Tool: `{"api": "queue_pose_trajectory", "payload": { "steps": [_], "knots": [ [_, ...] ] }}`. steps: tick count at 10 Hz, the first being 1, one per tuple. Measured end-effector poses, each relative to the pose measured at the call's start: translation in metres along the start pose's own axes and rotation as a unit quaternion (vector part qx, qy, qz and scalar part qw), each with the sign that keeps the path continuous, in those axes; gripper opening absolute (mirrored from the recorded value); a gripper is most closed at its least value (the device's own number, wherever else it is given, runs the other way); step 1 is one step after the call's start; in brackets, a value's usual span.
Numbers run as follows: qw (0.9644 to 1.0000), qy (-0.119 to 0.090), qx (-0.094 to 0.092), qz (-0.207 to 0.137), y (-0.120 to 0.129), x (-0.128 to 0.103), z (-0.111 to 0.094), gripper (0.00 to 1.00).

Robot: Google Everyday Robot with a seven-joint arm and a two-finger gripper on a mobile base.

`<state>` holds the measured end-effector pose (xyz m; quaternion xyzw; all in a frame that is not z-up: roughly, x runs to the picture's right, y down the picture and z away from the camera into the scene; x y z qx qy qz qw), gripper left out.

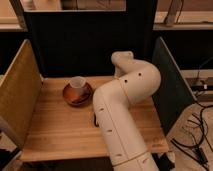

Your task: Stand the bottle upright

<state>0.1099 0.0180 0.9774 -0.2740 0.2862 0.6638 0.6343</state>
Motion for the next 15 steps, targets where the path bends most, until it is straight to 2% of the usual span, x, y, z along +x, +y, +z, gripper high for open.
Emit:
{"api": "queue_pose_trajectory", "payload": {
  "steps": [3,5,7,9,10,11,13,14,15],
  "knots": [
    [0.9995,-0.029,-0.012,-0.01,0.006,-0.01,-0.028,0.0],
    [0.998,-0.058,-0.019,-0.019,0.011,-0.019,-0.055,0.0],
    [0.9951,-0.092,-0.025,-0.026,0.014,-0.027,-0.084,0.0],
    [0.988,-0.145,-0.036,-0.038,0.016,-0.039,-0.115,0.0],
    [0.9843,-0.166,-0.041,-0.044,0.016,-0.042,-0.121,0.0],
    [0.9782,-0.194,-0.051,-0.054,0.018,-0.044,-0.128,0.0],
    [0.9677,-0.233,-0.065,-0.071,0.021,-0.042,-0.133,0.0],
    [0.9607,-0.255,-0.076,-0.081,0.021,-0.037,-0.132,0.0],
    [0.956,-0.268,-0.082,-0.087,0.021,-0.033,-0.13,0.0]
  ]
}}
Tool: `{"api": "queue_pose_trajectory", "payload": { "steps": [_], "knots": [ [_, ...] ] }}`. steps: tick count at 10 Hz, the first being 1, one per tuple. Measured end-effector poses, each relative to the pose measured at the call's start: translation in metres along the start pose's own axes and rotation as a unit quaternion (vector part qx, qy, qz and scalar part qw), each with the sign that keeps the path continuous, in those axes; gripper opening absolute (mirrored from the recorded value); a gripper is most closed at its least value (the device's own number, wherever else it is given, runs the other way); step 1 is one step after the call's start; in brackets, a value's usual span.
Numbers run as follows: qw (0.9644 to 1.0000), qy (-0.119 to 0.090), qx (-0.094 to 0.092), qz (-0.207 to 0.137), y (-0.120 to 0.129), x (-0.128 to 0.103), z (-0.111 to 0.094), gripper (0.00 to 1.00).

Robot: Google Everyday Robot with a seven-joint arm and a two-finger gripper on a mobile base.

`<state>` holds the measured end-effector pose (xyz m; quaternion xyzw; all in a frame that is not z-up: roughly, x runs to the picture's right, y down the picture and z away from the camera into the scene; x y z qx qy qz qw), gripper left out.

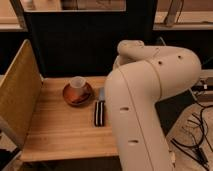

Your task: Stand the bottle upright

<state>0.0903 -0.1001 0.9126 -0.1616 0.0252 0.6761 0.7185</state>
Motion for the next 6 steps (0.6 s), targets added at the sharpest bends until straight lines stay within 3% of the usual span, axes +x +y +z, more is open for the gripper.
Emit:
{"api": "queue_pose_trajectory", "payload": {
  "steps": [3,6],
  "knots": [
    [0.9992,-0.031,-0.016,-0.021,0.002,0.024,-0.002,0.0],
    [0.9984,-0.047,-0.018,-0.024,-0.001,0.04,-0.004,0.0]
  ]
}}
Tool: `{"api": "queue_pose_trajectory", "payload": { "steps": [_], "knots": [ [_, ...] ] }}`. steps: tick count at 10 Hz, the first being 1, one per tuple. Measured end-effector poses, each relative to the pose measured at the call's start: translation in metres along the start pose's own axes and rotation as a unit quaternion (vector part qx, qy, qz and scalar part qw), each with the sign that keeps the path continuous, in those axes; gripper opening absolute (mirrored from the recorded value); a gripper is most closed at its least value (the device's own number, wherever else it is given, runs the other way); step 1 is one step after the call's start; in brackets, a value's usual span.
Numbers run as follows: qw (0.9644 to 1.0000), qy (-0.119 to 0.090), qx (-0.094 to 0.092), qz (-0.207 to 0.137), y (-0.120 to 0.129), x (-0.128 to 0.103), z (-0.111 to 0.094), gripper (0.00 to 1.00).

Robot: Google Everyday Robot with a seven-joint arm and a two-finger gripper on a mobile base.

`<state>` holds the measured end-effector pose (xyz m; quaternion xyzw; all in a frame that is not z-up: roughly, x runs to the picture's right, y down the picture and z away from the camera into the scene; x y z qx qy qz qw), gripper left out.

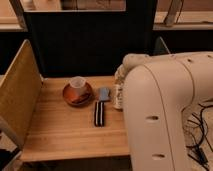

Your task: Stand the bottle upright

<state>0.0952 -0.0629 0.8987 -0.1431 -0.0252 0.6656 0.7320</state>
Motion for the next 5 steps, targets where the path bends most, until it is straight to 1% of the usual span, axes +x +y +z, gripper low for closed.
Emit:
{"api": "queue_pose_trajectory", "payload": {
  "steps": [2,5],
  "knots": [
    [0.9999,-0.011,0.004,0.004,0.0,-0.001,-0.001,0.0],
    [0.9994,-0.033,0.006,-0.001,0.012,-0.018,-0.001,0.0]
  ]
}}
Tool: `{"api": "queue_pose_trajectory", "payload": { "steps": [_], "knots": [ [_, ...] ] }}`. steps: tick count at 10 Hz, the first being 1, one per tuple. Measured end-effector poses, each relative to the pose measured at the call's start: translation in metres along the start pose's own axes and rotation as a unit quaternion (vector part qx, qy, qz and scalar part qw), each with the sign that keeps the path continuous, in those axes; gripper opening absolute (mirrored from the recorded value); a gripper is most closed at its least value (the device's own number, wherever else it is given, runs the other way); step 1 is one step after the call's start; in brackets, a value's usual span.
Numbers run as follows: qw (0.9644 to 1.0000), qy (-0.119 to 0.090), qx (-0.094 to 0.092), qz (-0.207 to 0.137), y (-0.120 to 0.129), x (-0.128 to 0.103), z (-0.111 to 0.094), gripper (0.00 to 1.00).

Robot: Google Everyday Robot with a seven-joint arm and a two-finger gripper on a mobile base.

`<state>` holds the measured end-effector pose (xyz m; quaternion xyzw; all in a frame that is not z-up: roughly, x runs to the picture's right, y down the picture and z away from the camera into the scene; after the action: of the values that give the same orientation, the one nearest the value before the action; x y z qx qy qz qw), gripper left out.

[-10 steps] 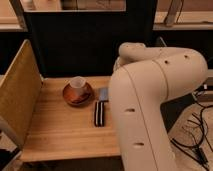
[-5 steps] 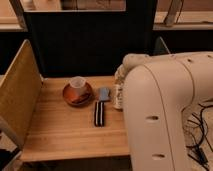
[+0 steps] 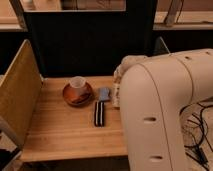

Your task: Stand the bottle upright

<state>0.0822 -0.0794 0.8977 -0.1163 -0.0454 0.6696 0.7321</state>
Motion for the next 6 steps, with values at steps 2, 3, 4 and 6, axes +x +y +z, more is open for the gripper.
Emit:
{"api": "queue_pose_trajectory", "payload": {
  "steps": [2,3,4,6],
  "knots": [
    [0.9996,-0.022,0.003,-0.018,0.011,-0.02,0.007,0.0],
    [0.9992,-0.03,0.007,-0.025,0.013,-0.027,0.01,0.0],
    [0.9982,-0.045,0.019,-0.033,0.01,-0.04,0.013,0.0],
    [0.9949,-0.075,0.049,-0.045,-0.007,-0.062,0.018,0.0]
  ]
}}
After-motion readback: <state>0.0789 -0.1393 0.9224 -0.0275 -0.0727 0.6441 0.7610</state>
